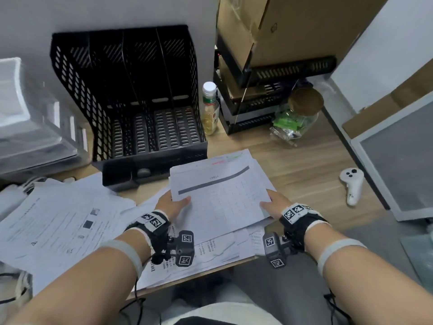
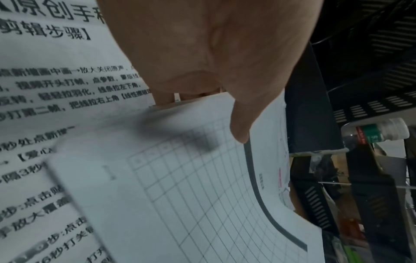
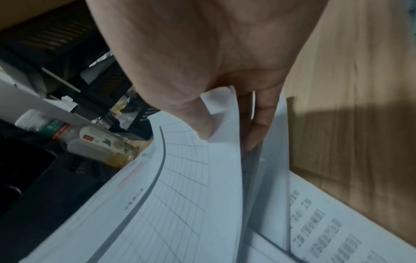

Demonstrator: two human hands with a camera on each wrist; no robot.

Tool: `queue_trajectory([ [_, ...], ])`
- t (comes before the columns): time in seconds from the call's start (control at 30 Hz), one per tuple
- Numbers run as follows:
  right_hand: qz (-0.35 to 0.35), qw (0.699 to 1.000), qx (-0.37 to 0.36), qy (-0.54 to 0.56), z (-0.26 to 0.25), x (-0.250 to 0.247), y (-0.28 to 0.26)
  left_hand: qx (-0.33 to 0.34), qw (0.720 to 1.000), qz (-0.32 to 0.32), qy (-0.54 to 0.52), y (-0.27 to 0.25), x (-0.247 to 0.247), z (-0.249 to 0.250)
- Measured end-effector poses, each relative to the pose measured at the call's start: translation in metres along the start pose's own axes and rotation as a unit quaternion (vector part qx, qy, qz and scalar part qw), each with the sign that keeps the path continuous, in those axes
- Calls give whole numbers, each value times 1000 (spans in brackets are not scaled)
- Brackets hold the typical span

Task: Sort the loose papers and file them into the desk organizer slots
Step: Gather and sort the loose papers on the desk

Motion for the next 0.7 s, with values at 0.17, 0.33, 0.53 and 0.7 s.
queue_trajectory([
  [0.17,72,995,57,39,16,1,12,-16,997,40,-72,4,-2,-9],
  [0.33,71,979,189,2,57,5,-11,-12,989,45,-139,23,-27,-37],
  [0.53,17,968,230,99,62,43,-31,-72,993,32,-93,54,-23,-76],
  [0.7,18,976,189,104,48,61,-42,-77,995,33,49,28,-12,-55],
])
Point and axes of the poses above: each hand's wrist, its own y-axis towards the middle knuckle, its own x-axis out of the palm, z = x × y, the point moved 5 cm from there along y, towards the middle knuckle
